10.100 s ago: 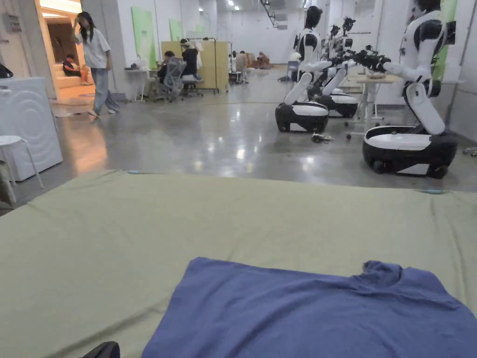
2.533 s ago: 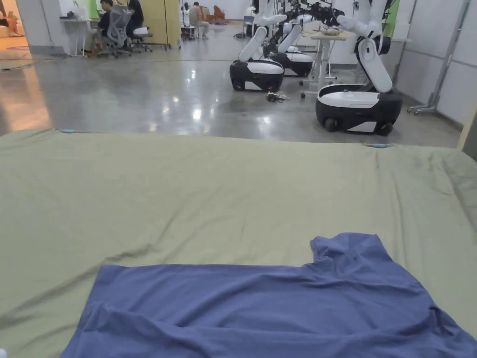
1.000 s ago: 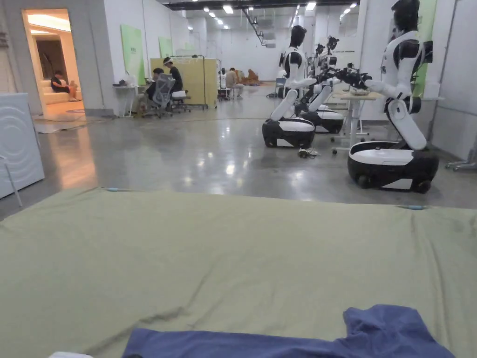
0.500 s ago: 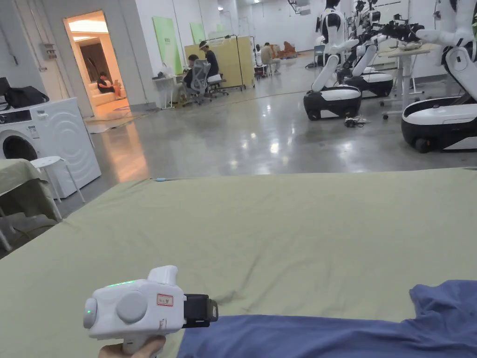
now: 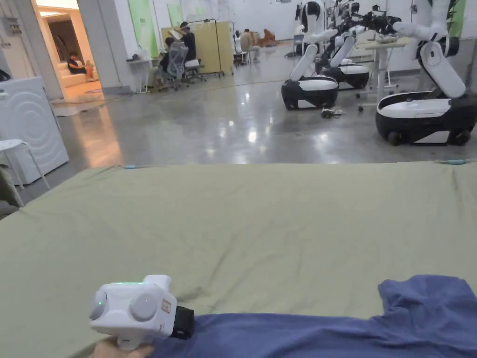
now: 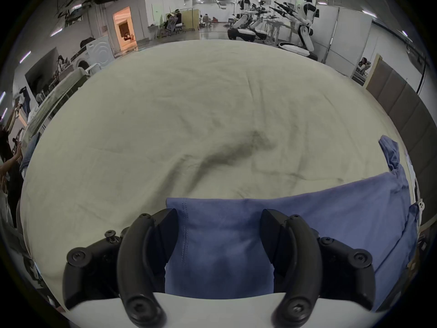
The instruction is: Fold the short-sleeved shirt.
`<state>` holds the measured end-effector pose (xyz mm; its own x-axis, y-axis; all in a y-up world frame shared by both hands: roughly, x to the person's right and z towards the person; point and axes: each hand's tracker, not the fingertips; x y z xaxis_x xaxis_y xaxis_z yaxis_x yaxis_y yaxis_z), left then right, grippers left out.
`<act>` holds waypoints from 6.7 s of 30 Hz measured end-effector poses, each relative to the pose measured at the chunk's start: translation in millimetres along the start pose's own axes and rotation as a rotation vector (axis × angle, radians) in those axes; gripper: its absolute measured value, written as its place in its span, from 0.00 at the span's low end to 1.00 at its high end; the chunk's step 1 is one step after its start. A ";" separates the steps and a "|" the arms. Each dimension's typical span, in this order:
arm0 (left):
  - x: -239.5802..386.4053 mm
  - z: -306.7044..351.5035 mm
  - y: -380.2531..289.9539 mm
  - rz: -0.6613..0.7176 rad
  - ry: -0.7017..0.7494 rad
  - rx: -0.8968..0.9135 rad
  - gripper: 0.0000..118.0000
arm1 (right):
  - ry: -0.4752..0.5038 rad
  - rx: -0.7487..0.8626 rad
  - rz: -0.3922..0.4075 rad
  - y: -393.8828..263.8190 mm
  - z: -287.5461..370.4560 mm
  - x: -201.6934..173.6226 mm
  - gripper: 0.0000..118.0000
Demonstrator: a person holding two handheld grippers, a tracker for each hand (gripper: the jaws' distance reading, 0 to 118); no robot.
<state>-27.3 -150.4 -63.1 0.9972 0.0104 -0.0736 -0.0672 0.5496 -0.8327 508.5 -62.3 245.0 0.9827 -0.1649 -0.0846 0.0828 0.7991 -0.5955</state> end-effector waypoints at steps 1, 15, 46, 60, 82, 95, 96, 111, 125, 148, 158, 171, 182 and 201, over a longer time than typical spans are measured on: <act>-0.5 -0.4 -0.4 0.012 0.000 0.001 0.63 | 0.008 -0.005 -0.007 0.0 -0.5 0.3 0.00; 9.7 -7.0 19.3 -0.077 -0.037 -0.137 0.48 | 0.030 -0.055 -0.020 -2.6 -12.1 4.1 0.00; 30.3 -1.7 17.7 -0.063 -0.042 -0.196 0.05 | -0.172 -0.461 0.061 135.4 -234.8 101.5 0.03; 8.1 180.3 -57.5 -0.213 -0.238 0.204 0.04 | 0.008 -0.136 0.002 106.6 -38.8 69.8 0.03; -48.8 215.7 -204.5 0.072 -0.296 0.273 0.39 | -0.073 -0.164 0.017 -25.7 43.6 64.8 0.49; 2.7 332.6 -177.4 0.035 -0.341 0.710 0.49 | 0.065 0.217 0.058 24.0 84.1 -7.8 0.62; 11.9 329.4 -176.2 0.055 -0.361 0.706 0.44 | 0.073 0.210 0.058 25.1 76.9 -14.4 0.61; 22.5 307.2 -194.5 0.033 -0.245 0.648 0.03 | 0.106 0.142 0.084 5.0 26.9 -49.4 0.00; -81.2 232.4 -188.6 0.345 -0.480 0.430 0.53 | 0.146 0.137 0.036 -1.5 42.7 -44.3 0.00; -55.4 67.2 -215.4 0.835 -0.839 0.043 0.13 | 0.137 0.062 -0.076 -15.3 42.6 -16.9 0.00; -109.6 155.1 -191.8 0.742 -0.754 0.254 0.12 | 0.127 0.067 -0.115 -20.1 46.3 0.2 0.00; 29.5 212.7 -149.2 0.493 -0.891 0.265 0.12 | 0.210 0.082 -0.191 -30.4 30.4 14.5 0.00; 185.0 103.7 -145.0 0.265 -0.988 0.061 0.43 | 0.130 0.098 -0.184 -48.7 67.8 27.0 0.00; 232.8 66.7 -186.1 0.242 -0.921 -0.082 0.03 | 0.141 0.052 -0.243 -56.5 58.1 22.2 0.00</act>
<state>219.5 -194.5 111.3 0.5867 0.7890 0.1825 -0.2423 0.3861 -0.8901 535.2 -77.5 323.1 0.9006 -0.4310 -0.0565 0.3252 0.7542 -0.5704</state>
